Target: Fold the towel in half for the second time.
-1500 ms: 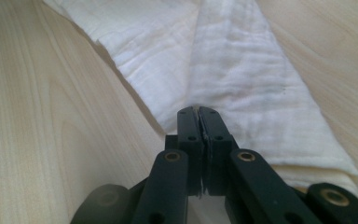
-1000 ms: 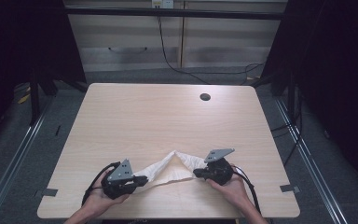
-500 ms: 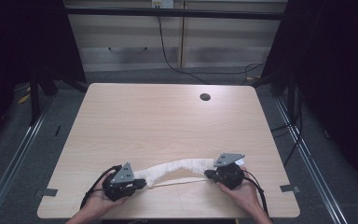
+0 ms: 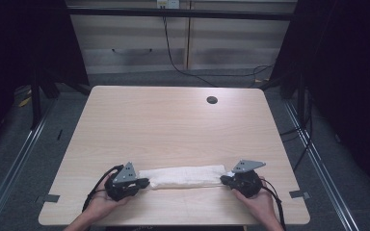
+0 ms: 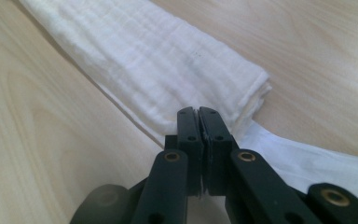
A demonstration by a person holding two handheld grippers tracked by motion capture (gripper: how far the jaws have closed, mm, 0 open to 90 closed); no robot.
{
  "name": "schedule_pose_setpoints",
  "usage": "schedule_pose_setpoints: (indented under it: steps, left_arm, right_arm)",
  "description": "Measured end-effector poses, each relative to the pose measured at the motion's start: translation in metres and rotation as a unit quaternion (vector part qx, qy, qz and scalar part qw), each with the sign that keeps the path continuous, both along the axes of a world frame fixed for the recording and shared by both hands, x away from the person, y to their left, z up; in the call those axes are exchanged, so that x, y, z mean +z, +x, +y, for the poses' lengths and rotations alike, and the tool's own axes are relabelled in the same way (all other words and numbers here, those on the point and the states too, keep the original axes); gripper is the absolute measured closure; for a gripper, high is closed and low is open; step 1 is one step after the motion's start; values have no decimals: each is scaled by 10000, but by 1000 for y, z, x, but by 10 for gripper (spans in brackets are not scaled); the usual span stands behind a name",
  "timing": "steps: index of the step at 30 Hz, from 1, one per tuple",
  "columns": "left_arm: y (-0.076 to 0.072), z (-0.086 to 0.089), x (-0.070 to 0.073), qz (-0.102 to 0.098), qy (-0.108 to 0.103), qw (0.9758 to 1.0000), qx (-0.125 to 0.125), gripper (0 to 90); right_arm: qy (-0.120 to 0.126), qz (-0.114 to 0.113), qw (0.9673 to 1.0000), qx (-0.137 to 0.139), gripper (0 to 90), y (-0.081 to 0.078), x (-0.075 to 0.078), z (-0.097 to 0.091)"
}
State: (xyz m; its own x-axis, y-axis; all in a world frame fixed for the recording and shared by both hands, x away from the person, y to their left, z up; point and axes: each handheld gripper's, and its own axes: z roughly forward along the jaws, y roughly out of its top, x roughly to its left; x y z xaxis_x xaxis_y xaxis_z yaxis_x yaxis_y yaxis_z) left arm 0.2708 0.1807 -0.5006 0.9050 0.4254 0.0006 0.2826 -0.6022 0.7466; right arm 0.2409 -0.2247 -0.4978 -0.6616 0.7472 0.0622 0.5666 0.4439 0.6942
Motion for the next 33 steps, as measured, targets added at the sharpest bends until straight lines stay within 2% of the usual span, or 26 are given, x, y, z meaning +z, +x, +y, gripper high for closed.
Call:
schedule_pose_setpoints:
  steps: [3,6,8,10,12,14,17,19,21,23,25,26,27,28,30,33]
  left_arm:
    - [9,4,0,-48,38,9999,121,851]
    - [18,8,-2,27,-84,9997,244,851]
    - [22,10,-2,57,-82,9996,256,852]
    - [24,7,-1,-112,46,9994,323,852]
    - [29,7,-2,-74,13,9993,366,852]
    - [36,11,-4,134,-190,9988,434,853]
    - [42,11,-3,72,-92,9984,561,852]
    - [43,12,-2,53,-94,9982,584,851]
    - [40,10,-2,134,-138,9983,553,850]
    - [40,9,-1,125,-54,9985,533,849]
    - [39,9,0,189,-69,9985,517,840]
    - [38,9,1,210,-77,9984,522,832]
    - [37,9,1,226,-85,9985,492,781]
    - [36,8,2,257,-136,9984,480,781]
    - [32,6,4,251,-100,9987,433,777]
    - [28,9,8,245,-161,9987,419,736]
  right_arm:
    - [34,-9,10000,-46,882,4,-1,3]
    - [72,-64,10000,-13,882,12,-2,7]
    - [51,-81,10000,-22,882,18,-2,8]
    - [93,-13,9999,-76,882,20,-2,9]
    - [103,-15,9999,-88,882,26,-3,9]
    - [23,-63,9999,-92,882,33,-2,10]
    - [99,-48,9998,-172,882,43,-4,13]
    - [112,-111,9998,-130,880,42,-5,12]
    - [142,-108,9997,-146,879,42,-5,12]
    - [184,-113,9996,-172,874,40,-5,12]
    - [221,-115,9996,-154,860,40,-6,11]
    - [254,-120,9995,-136,827,39,-6,11]
    - [301,-102,9995,-59,757,38,-6,12]
    - [301,-102,9995,-59,757,38,-6,12]
    - [220,-85,9997,-2,753,37,-4,13]
    - [384,-34,9993,24,696,36,-3,10]
